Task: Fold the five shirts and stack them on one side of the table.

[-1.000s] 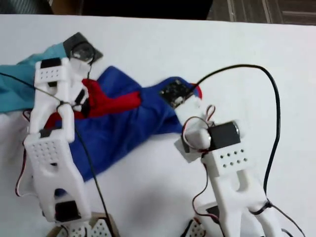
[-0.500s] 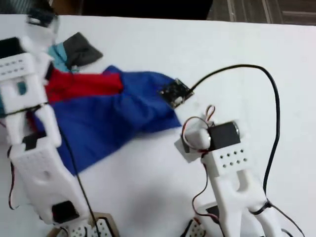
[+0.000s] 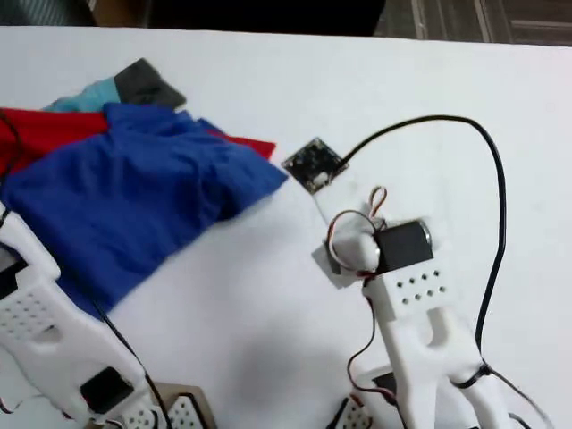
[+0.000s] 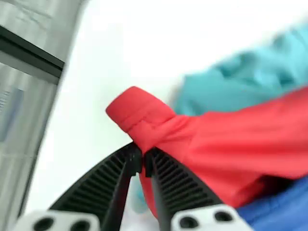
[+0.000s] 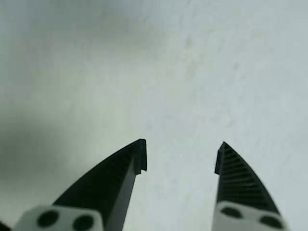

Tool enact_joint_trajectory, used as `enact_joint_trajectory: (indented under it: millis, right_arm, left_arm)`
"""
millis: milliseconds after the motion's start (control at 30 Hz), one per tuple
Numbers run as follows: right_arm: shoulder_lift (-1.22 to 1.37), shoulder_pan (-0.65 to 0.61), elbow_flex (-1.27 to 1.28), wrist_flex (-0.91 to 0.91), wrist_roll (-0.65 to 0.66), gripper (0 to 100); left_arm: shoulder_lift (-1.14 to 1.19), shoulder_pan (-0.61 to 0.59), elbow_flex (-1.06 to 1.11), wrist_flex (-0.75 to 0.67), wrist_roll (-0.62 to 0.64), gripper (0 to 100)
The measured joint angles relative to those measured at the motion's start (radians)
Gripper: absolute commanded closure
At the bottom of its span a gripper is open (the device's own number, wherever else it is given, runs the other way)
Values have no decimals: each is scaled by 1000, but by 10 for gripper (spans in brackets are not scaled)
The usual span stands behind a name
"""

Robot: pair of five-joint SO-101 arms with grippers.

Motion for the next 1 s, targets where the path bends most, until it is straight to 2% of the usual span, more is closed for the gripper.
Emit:
enact_joint_trajectory:
  millis: [100,200,400,700,1000]
  right_arm:
    - [71,-23,-2,-98,-2,758]
    - [213,-110,-54,-167,0,758]
    - [611,-253,-338,-215,0,758]
    - [1109,-324,-858,-123,0,759]
    - [1413,-267,-1155,-97,0,784]
  left_arm:
    - [46,-5,78,-6,-12,974]
    - [100,-3,94,-9,-14,974]
    - [133,-3,98,-20,-14,974]
    - [135,-3,100,-20,-14,974]
    - [135,-3,106,-20,-14,974]
